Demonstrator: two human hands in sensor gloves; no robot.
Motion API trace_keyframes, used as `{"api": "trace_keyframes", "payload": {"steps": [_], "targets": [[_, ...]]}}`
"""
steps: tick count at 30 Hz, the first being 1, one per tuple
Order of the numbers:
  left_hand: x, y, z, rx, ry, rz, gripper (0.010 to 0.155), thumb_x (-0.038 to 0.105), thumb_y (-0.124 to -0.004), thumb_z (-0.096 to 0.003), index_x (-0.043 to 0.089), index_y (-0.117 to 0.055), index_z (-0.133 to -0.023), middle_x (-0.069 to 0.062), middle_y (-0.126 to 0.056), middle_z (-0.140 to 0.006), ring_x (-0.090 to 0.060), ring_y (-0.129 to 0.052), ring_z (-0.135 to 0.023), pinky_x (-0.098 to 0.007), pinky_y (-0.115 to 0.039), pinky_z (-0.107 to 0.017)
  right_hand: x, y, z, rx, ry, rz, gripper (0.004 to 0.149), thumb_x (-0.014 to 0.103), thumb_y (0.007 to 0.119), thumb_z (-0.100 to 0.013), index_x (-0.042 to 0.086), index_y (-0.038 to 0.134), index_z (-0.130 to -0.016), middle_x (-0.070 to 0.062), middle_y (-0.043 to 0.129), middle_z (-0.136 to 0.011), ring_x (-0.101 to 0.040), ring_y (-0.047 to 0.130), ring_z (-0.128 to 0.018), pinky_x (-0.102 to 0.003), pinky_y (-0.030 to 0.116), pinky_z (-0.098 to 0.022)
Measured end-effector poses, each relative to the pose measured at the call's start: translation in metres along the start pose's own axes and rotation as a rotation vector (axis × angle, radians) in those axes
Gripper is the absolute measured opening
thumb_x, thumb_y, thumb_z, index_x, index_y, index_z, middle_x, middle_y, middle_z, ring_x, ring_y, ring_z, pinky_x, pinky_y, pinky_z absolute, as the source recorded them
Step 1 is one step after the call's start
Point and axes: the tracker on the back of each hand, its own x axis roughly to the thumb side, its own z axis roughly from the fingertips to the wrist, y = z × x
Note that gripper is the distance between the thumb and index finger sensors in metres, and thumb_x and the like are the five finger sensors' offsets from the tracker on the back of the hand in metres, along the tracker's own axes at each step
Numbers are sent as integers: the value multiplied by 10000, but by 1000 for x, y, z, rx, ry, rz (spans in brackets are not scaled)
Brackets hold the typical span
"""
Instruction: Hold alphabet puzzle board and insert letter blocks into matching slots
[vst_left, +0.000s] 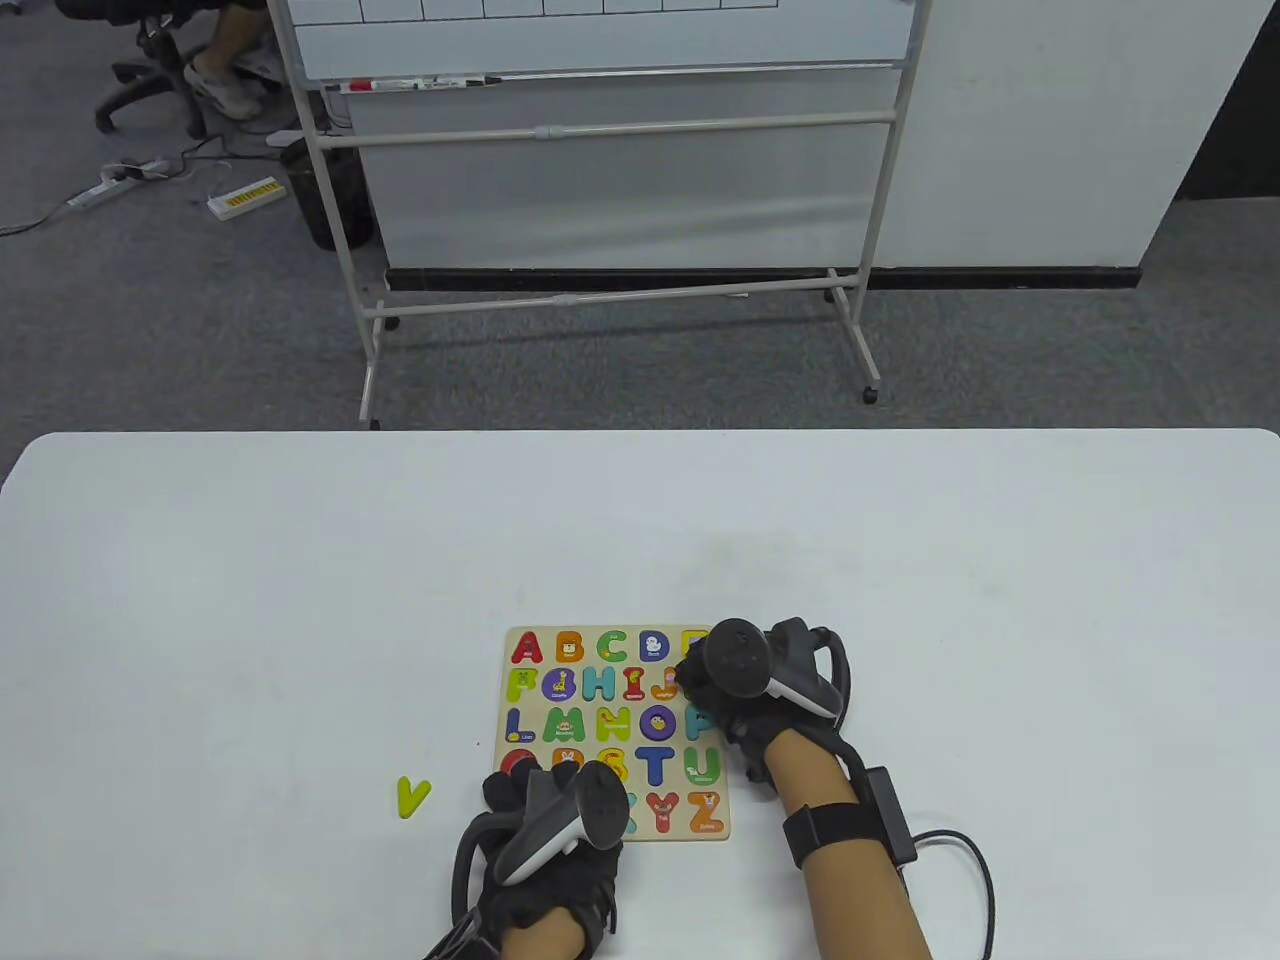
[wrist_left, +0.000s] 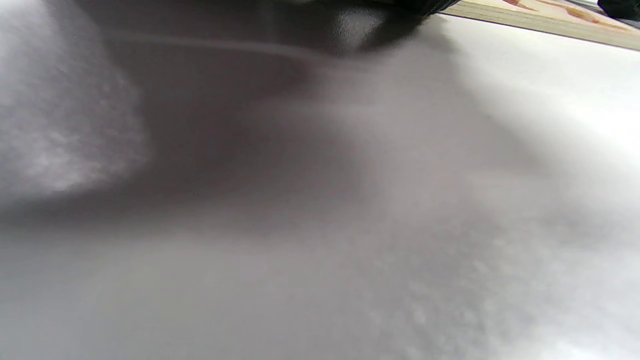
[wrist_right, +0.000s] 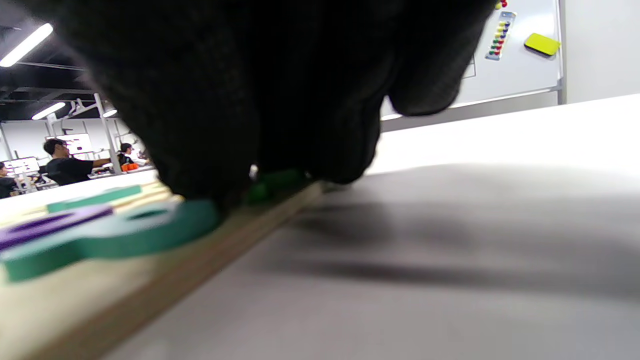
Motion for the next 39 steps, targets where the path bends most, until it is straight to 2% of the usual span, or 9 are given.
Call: {"api": "trace_keyframes", "payload": {"steps": [4, 7, 9, 13, 16, 20, 27, 31, 39], "targets": [[0, 0, 0, -1, 0, 1, 810, 458, -503, -542, -27, -113, -1060, -441, -57, -1028, -735, -117, -907, -775, -320, -597, 0, -1, -1, 41, 21, -28, 338, 322, 1026, -340, 320, 1029, -679, 73, 1034, -825, -214, 1066, -727, -496, 781, -627], [0, 0, 0, -1, 0, 1, 810, 458, -504, -542, -28, -114, -1060, -441, -57, -1028, -734, -117, -907, -775, -320, -597, -1, -5, -5, 165, 35, -76, 373, 306, 974, -389, 282, 1001, -760, 8, 977, -916, -278, 1010, -799, -540, 742, -638], [0, 0, 0, -1, 0, 2, 809, 458, -504, -542, -26, -113, -1060, -441, -57, -1028, -733, -116, -907, -775, -319, -598, -2, -8, -5, 220, 33, -95, 417, 353, 924, -427, 259, 959, -832, -61, 910, -985, -330, 969, -841, -568, 712, -648], [0, 0, 0, -3, 0, 2, 810, 459, -504, -542, -25, -111, -1060, -441, -55, -1028, -733, -116, -907, -775, -319, -597, -8, -20, 5, 63, 53, -149, 527, 460, 825, -460, 218, 877, -926, -105, 866, -1010, -344, 968, -820, -564, 731, -622], [0, 0, 0, -3, 1, 0, 811, 459, -503, -542, -26, -110, -1060, -443, -56, -1027, -735, -116, -907, -775, -320, -596, -8, -27, 15, 36, 37, -138, 575, 474, 797, -470, 213, 811, -982, -116, 798, -1056, -372, 901, -885, -582, 696, -644], [0, 0, 0, -2, 1, 2, 810, 460, -503, -542, -25, -112, -1060, -440, -56, -1028, -732, -116, -908, -774, -319, -598, -4, -30, 30, 63, -34, -98, 592, 465, 758, -486, 243, 742, -1034, -73, 710, -1123, -331, 730, -1057, -547, 544, -750], [0, 0, 0, -1, 1, 3, 810, 459, -504, -542, -24, -112, -1060, -439, -56, -1028, -733, -116, -907, -775, -320, -597, 9, -25, 66, 163, -128, -98, 643, 450, 649, -507, 247, 568, -1112, -56, 507, -1196, -309, 467, -1132, -516, 380, -770], [0, 0, 0, -3, 1, 1, 811, 459, -504, -542, -27, -112, -1060, -443, -58, -1027, -734, -117, -907, -775, -320, -597, 20, -23, 85, 139, -203, -76, 648, 446, 636, -503, 232, 563, -1110, -89, 521, -1189, -340, 498, -1126, -530, 393, -766], [0, 0, 0, -2, 2, 1, 811, 458, -504, -541, -27, -112, -1060, -442, -58, -1027, -733, -118, -908, -775, -321, -597, 32, -4, 113, 271, -271, 6, 683, 471, 597, -506, 234, 470, -1133, -87, 426, -1207, -340, 405, -1138, -531, 345, -769]]}}
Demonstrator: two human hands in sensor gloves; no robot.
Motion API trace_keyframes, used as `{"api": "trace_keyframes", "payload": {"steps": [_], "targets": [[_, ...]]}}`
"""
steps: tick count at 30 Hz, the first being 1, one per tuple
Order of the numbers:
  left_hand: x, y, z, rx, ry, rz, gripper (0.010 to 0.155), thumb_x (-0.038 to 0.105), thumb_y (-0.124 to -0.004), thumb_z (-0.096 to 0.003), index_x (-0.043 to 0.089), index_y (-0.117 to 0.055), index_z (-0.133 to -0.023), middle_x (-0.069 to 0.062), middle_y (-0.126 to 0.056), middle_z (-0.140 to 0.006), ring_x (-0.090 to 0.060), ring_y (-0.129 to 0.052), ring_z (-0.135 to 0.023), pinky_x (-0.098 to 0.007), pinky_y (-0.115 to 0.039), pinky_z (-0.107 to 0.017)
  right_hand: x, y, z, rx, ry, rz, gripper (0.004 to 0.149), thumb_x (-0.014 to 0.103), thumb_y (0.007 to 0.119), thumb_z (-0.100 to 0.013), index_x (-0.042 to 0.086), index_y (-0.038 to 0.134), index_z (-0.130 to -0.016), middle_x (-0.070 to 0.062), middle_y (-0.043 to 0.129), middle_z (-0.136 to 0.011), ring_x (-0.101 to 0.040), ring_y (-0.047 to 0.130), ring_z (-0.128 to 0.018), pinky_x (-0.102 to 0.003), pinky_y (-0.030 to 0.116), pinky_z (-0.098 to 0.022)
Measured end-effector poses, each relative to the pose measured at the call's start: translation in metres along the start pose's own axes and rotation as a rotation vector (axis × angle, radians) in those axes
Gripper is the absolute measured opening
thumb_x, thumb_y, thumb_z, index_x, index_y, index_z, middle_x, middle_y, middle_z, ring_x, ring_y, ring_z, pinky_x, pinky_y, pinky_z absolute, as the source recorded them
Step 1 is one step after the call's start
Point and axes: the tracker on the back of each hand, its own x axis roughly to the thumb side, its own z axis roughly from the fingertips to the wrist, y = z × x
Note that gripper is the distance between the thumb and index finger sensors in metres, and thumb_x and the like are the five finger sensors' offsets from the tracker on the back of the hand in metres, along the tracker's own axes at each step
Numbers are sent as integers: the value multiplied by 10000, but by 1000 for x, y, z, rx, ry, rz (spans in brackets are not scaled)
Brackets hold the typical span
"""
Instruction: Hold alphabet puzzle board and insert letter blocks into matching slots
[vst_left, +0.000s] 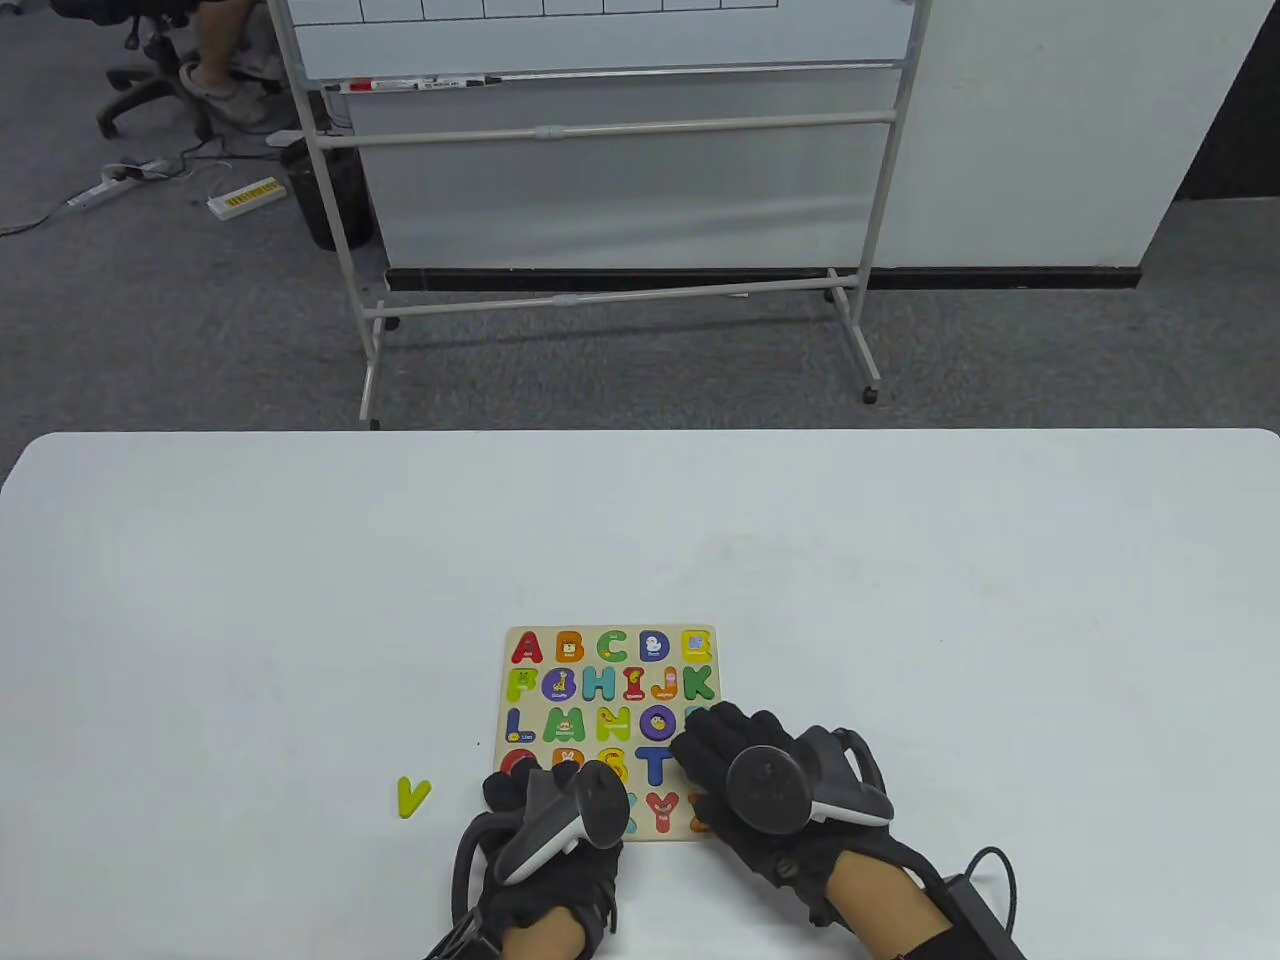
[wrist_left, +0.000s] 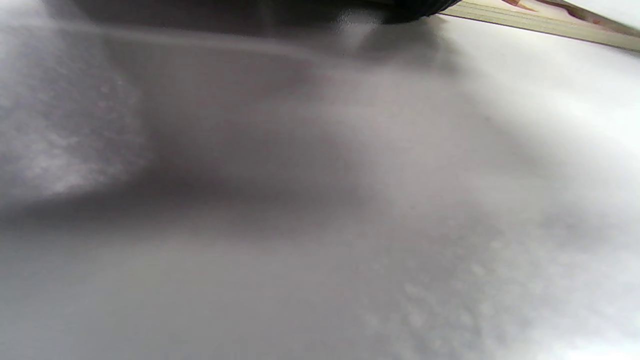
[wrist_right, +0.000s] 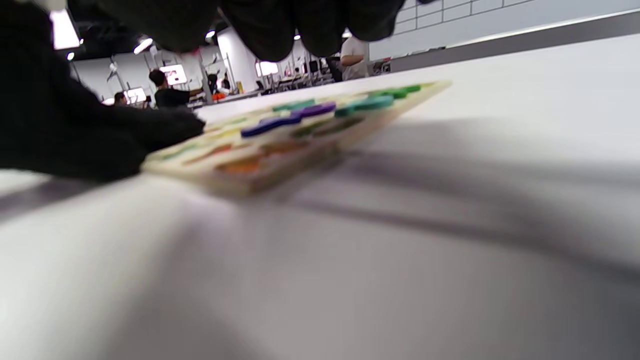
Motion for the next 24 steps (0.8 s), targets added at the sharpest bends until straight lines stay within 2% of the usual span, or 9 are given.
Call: {"api": "trace_keyframes", "payload": {"steps": [13, 16, 21, 24], "targets": [[2, -2, 0, -4, 7, -31, 817, 459, -470, -533, -39, -78, -1049, -450, -36, -1019, -741, -106, -902, -779, -311, -597, 9, 25, 9, 157, -38, 46, 716, 493, 537, -522, 239, 316, -1154, -91, 261, -1223, -362, 263, -1145, -548, 278, -775], [2, -2, 0, -5, 6, -30, 817, 460, -471, -534, -37, -80, -1050, -451, -38, -1019, -739, -109, -904, -778, -312, -598, 5, 33, 8, 240, -24, 52, 722, 500, 502, -533, 235, 248, -1155, -82, 170, -1221, -364, 190, -1144, -553, 249, -778], [-2, 3, 1, -31, -15, 28, 839, 489, -509, -547, -26, -95, -1063, -440, -34, -1026, -729, -92, -907, -772, -301, -604, 6, 45, 9, 356, -19, 95, 773, 571, 353, -508, 232, 7, -1111, -80, -51, -1179, -352, -38, -1101, -553, 163, -777], [-2, 5, 2, -20, -3, -24, 843, 514, -514, -544, -2, -117, -1080, -426, -70, -1048, -715, -137, -932, -757, -331, -627, 8, 55, 9, 428, 2, 175, 801, 614, 282, -490, 234, -147, -1049, -75, -210, -1124, -343, -169, -1058, -550, 72, -759]]}}
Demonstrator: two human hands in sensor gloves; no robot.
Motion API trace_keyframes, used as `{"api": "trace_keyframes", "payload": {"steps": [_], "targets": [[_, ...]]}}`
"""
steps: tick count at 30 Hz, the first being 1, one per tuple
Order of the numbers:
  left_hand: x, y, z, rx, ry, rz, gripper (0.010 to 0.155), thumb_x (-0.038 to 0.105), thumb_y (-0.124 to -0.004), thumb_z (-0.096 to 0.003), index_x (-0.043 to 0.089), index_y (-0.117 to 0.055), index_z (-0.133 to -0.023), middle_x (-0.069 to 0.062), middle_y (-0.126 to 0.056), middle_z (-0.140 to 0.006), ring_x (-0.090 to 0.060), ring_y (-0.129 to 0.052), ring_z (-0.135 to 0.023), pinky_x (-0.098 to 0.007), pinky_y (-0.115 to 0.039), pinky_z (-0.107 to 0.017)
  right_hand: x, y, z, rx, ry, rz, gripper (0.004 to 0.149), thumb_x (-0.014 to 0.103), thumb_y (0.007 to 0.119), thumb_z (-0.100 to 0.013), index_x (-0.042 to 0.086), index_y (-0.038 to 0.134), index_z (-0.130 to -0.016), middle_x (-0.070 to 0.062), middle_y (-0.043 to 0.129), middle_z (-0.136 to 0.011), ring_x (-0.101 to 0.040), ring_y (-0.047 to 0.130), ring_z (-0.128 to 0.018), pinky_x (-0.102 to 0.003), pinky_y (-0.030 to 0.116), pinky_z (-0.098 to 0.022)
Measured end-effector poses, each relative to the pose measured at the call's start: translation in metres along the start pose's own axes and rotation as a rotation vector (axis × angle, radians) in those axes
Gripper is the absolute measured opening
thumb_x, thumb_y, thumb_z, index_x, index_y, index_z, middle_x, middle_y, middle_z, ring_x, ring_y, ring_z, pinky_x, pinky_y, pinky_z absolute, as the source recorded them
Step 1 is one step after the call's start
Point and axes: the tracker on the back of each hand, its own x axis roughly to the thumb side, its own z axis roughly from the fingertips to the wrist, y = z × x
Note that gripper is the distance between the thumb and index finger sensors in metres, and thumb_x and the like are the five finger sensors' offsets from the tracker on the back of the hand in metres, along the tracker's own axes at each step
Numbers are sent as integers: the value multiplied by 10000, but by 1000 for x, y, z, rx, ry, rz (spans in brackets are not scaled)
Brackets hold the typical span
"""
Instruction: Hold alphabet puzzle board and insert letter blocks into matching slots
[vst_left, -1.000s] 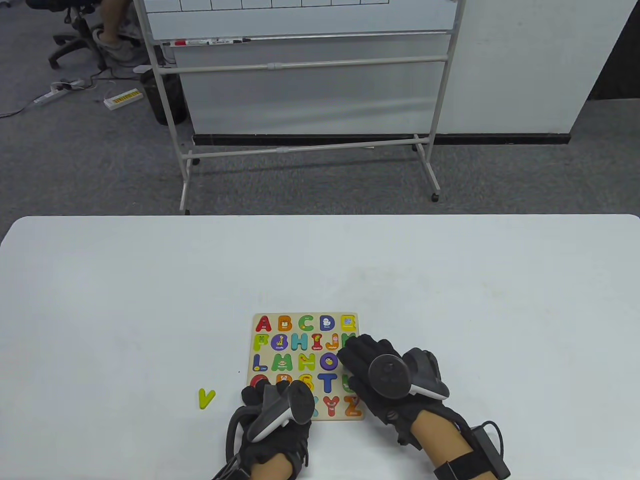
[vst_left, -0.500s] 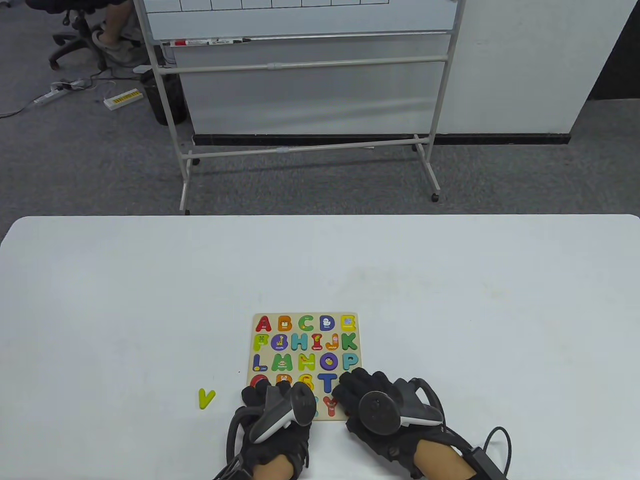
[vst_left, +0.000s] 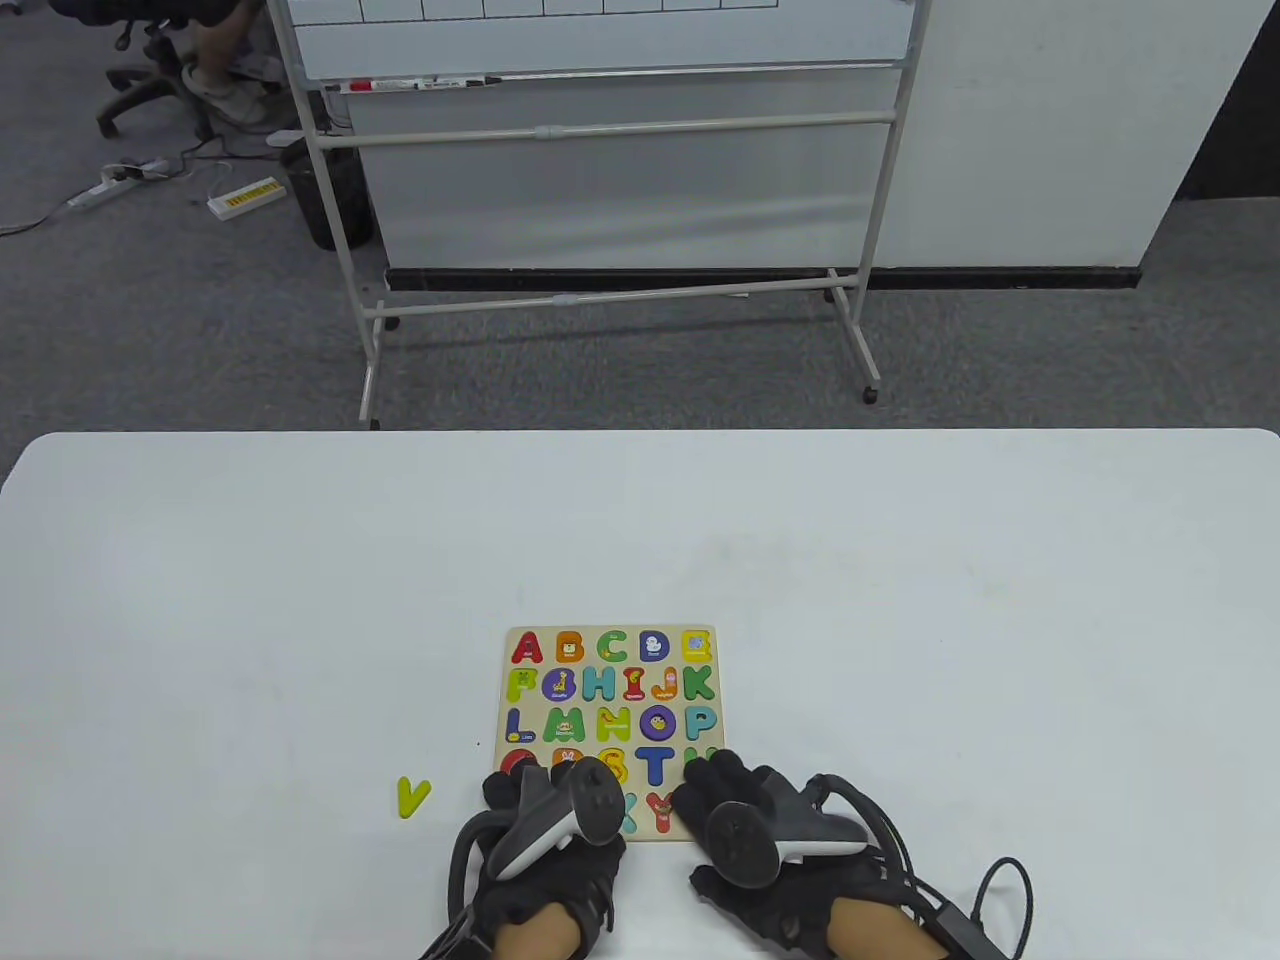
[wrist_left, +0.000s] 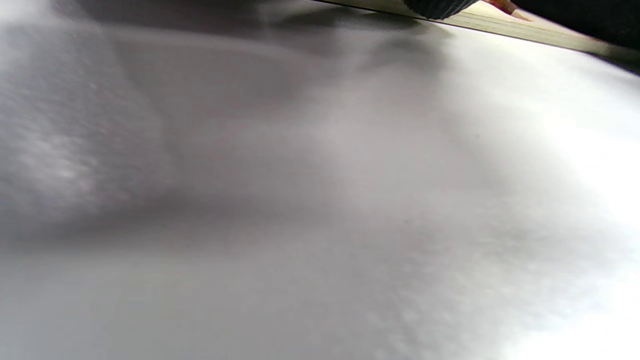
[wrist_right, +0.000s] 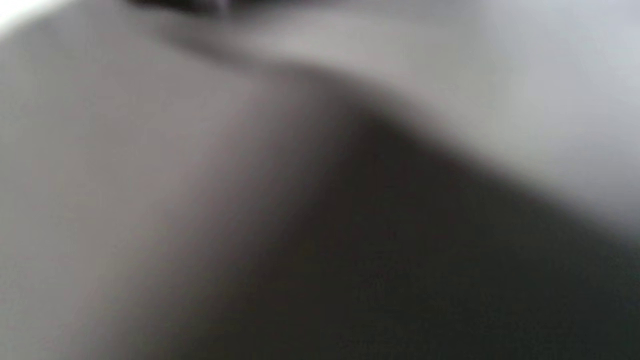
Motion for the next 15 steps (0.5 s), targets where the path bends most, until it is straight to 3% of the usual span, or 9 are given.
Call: {"api": "trace_keyframes", "payload": {"steps": [2, 9, 13, 15], "targets": [[1, 2, 1, 27, 4, -46, 847, 538, -522, -542, 4, -166, -1094, -426, -142, -1064, -712, -217, -948, -747, -388, -632, 2, 3, -1, 20, 13, 40, 823, 640, 237, -473, 217, -226, -1006, -92, -280, -1085, -355, -227, -1026, -557, 35, -745], [-1, 18, 15, 78, -53, -16, 823, 561, -601, -529, 52, -348, -1124, -373, -346, -1108, -657, -402, -986, -719, -467, -638, 1, 4, -2, 38, 1, 11, 818, 632, 223, -479, 213, -257, -992, -89, -316, -1067, -351, -266, -1006, -555, -3, -729], [-8, 47, 37, 185, -120, 135, 824, 566, -651, -512, 48, -439, -1116, -358, -434, -1107, -646, -471, -982, -716, -489, -631, 1, 4, -1, 40, 1, 10, 818, 634, 222, -480, 214, -261, -990, -89, -320, -1065, -349, -269, -1004, -553, -7, -728], [-21, 69, 51, 266, -142, 209, 859, 592, -677, -488, 65, -442, -1124, -345, -431, -1124, -639, -444, -1004, -730, -397, -659, 1, 5, -1, 40, 1, 8, 824, 641, 222, -477, 215, -262, -990, -83, -321, -1065, -349, -269, -1004, -552, -8, -728]]}}
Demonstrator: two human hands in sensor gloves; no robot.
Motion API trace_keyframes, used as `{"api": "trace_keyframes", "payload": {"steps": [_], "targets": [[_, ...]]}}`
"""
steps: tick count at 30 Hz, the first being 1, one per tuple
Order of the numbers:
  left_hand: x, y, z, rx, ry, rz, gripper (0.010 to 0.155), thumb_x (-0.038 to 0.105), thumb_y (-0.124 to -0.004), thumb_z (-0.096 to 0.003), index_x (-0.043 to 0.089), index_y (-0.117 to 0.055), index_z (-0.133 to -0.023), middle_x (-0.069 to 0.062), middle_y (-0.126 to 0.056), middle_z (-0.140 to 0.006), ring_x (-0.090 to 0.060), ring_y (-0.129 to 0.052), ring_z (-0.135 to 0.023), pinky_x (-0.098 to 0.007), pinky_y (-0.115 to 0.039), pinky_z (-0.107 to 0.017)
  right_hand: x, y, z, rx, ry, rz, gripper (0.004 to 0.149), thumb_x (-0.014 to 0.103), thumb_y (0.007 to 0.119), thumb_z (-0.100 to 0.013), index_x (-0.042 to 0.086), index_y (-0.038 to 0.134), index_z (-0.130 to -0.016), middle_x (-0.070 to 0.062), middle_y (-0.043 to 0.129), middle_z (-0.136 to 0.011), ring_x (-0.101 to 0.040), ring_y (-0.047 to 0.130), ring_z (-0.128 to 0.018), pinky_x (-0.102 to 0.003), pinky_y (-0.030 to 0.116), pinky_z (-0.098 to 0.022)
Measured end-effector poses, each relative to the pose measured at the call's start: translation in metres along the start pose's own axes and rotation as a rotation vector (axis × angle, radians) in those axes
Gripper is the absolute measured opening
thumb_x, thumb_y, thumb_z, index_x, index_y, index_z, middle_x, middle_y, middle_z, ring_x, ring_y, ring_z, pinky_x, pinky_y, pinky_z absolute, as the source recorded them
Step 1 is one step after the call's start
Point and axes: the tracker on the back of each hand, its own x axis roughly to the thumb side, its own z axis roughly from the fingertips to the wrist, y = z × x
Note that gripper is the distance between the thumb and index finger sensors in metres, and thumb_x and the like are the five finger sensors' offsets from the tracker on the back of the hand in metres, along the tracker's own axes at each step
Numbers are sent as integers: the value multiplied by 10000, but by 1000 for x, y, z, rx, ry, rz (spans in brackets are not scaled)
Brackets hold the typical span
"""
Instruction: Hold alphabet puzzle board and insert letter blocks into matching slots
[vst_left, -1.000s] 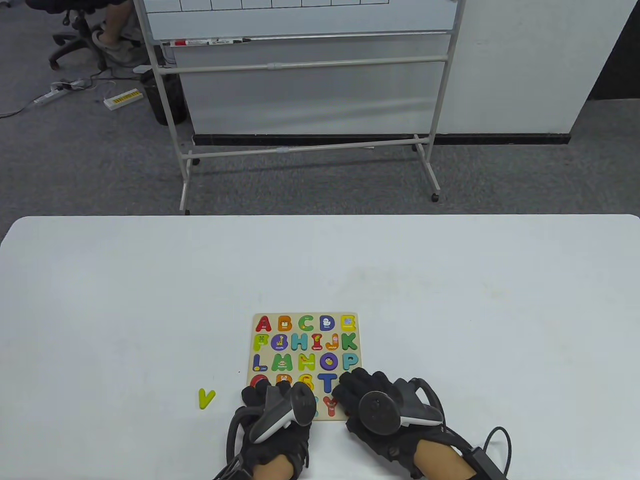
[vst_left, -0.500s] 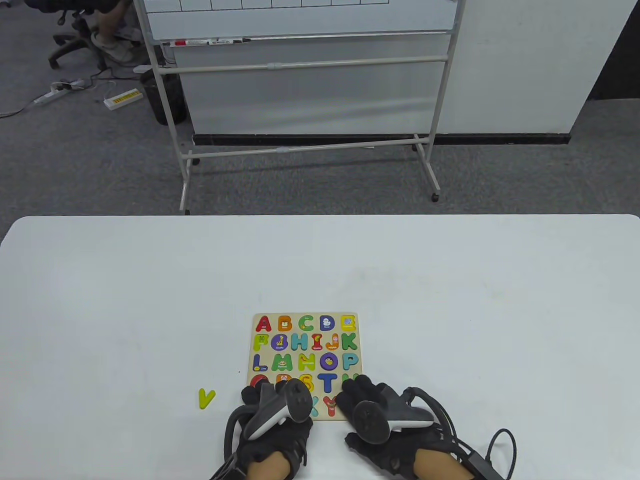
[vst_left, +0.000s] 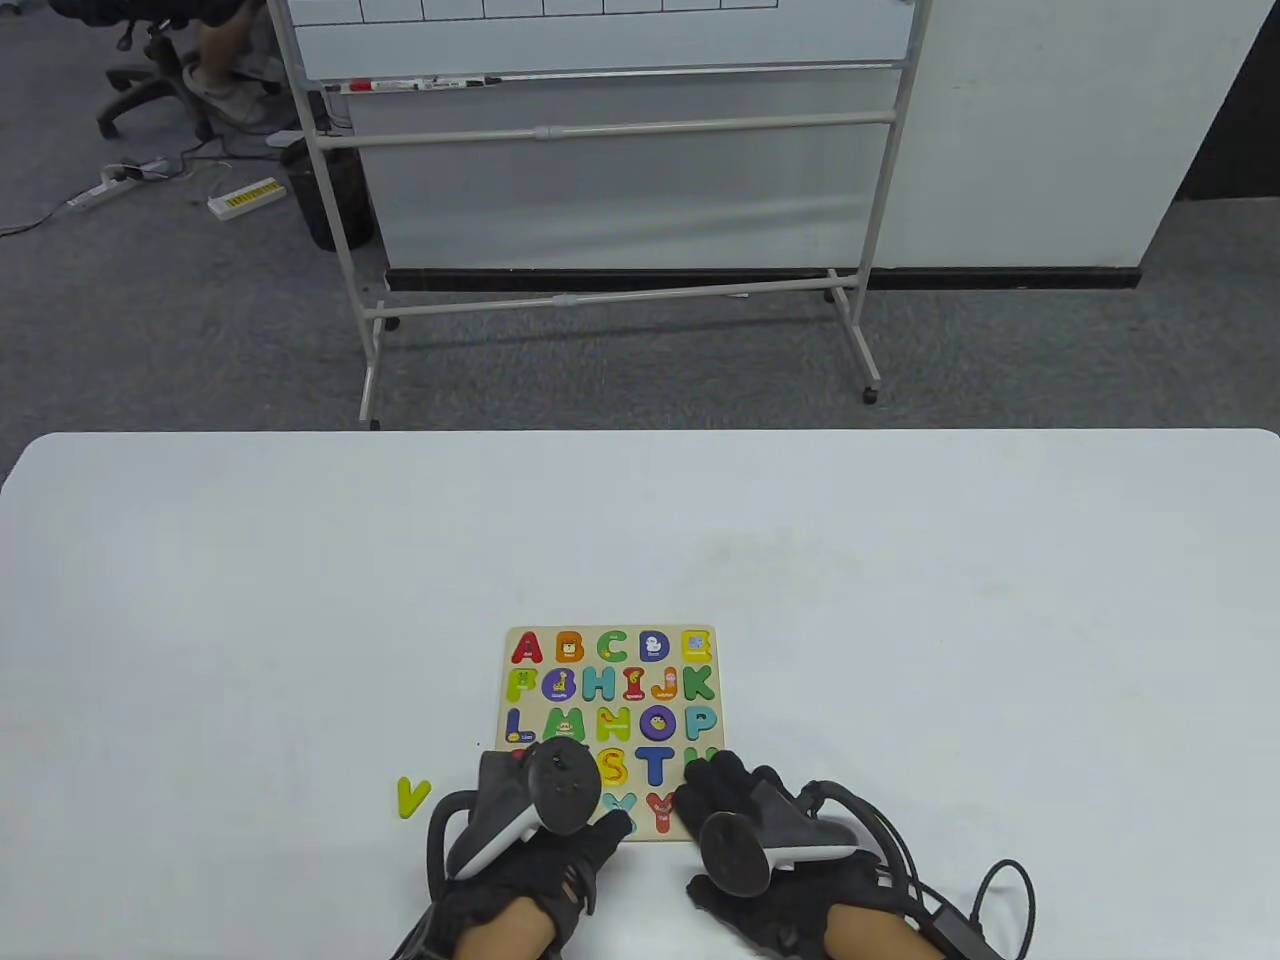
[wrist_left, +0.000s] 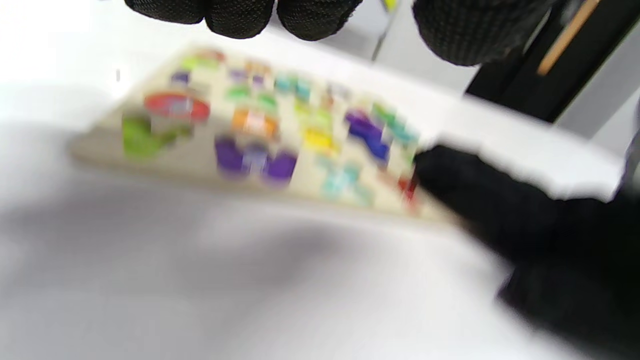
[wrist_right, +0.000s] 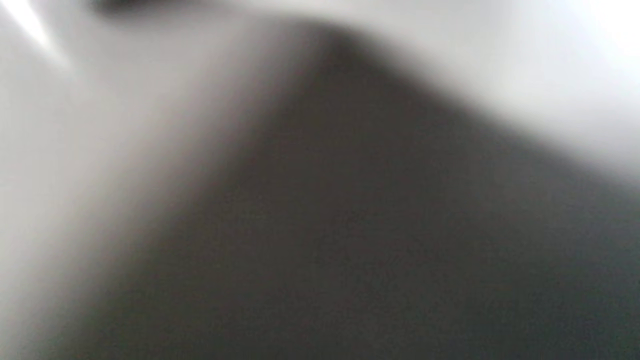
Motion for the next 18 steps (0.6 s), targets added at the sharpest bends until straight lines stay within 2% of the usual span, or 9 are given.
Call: {"api": "trace_keyframes", "payload": {"steps": [3, 5, 8, 11, 12, 15, 18], "targets": [[-20, 40, 13, 110, 1, 15, 915, 610, -714, -466, 74, -400, -1137, -340, -369, -1143, -652, -364, -1020, -765, -290, -655, -1, 0, 1, -3, -2, -6, 834, 655, 215, -460, 221, -254, -996, -83, -316, -1070, -342, -265, -1009, -549, -6, -731], [-43, 68, 23, 194, 34, -53, 907, 600, -727, -468, 92, -401, -1144, -328, -335, -1157, -663, -309, -1029, -789, -237, -647, -1, 0, 0, -3, -5, -10, 840, 660, 219, -458, 222, -253, -997, -79, -314, -1071, -341, -264, -1010, -549, -5, -731], [-66, 82, 27, 228, 32, -207, 854, 554, -755, -481, 144, -403, -1143, -301, -309, -1170, -649, -251, -1045, -808, -198, -641, -1, 0, 0, -3, -8, -13, 844, 665, 224, -459, 222, -250, -999, -86, -312, -1072, -343, -264, -1010, -550, -6, -730], [-89, 74, 23, 170, -5, -394, 834, 523, -784, -483, 195, -383, -1137, -273, -187, -1170, -618, -91, -1031, -805, -169, -642, -1, 0, 0, -4, -8, -14, 846, 667, 230, -462, 222, -248, -1000, -79, -311, -1072, -344, -263, -1009, -549, -6, -730], [-97, 66, 20, 135, -3, -472, 826, 513, -794, -485, 205, -386, -1133, -265, -197, -1172, -610, -89, -1034, -806, -169, -641, -1, 0, 0, -4, -8, -13, 849, 669, 232, -462, 221, -249, -999, -78, -310, -1072, -344, -262, -1009, -550, -6, -730], [-113, 45, 12, 33, -7, -551, 801, 490, -812, -488, 231, -396, -1123, -251, -201, -1172, -605, -82, -1031, -799, -188, -648, -1, 0, 0, -3, -10, -15, 851, 672, 236, -464, 222, -250, -999, -79, -312, -1071, -344, -264, -1007, -550, -8, -728], [-126, 24, 2, -57, 27, -588, 781, 467, -805, -501, 242, -384, -1119, -249, -120, -1158, -601, 9, -999, -793, -164, -643, -2, 0, 0, -9, -15, -27, 849, 674, 240, -468, 224, -235, -1008, -80, -297, -1079, -346, -252, -1012, -548, -1, -729]]}}
